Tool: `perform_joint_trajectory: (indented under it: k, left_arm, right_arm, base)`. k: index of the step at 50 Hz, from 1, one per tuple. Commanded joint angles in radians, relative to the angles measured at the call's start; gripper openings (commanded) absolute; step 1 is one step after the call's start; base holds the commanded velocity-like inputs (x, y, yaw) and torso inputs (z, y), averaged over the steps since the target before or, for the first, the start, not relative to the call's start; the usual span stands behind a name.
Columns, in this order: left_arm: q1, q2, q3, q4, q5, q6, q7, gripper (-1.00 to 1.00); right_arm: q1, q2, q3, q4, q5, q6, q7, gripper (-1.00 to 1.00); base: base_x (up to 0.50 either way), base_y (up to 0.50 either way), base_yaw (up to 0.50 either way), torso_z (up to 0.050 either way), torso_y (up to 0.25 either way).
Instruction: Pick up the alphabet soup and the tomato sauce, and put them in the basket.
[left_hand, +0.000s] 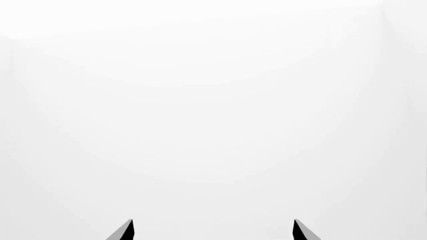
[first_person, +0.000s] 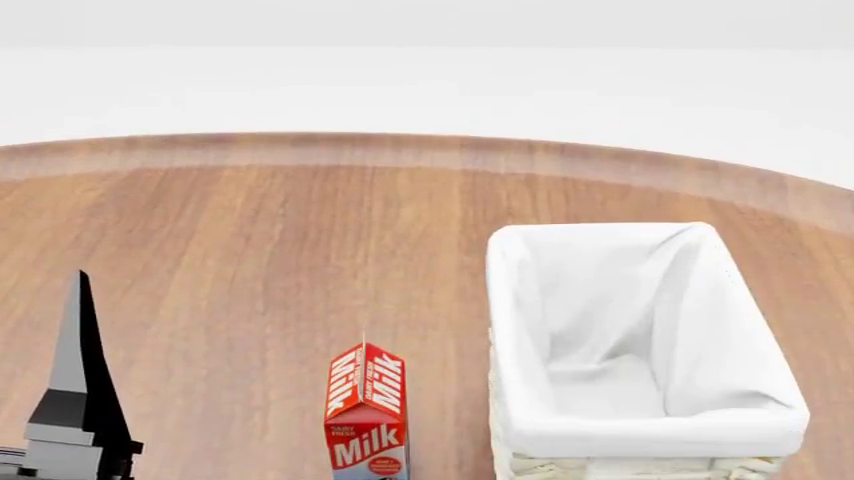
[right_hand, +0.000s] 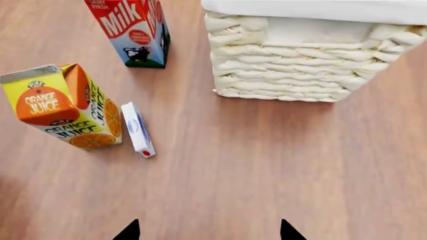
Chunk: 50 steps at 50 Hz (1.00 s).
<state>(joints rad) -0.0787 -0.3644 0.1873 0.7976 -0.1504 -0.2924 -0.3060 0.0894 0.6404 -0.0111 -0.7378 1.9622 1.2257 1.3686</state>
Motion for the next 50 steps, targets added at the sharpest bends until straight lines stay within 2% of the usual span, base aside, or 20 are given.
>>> perform_joint_trajectory:
  k: [1,21,50]
  left_arm:
    - [0.002,-0.003,0.002,-0.009,-0.002,0.01,-0.002,1.0]
    - [0.003,-0.007,0.009,-0.012,-0.004,0.016,-0.009,1.0]
    - [0.001,-0.015,0.02,-0.021,-0.003,0.018,-0.016,1.0]
  right_arm:
    - [-0.045,-0.001,0.012,-0.002,-0.051,0.012,-0.044,1.0]
    - [-0.167,-0.026,0.034,0.025,-0.229,0.052,-0.183,1.0]
    - [-0.189,-0.014,0.025,0.022,-0.277,0.034,-0.225,1.0]
  base:
    - [0.0,0.0,0.0,0.0,0.0]
    - [0.0,0.0,0.0,0.0,0.0]
    - [0.0,0.0,0.0,0.0,0.0]
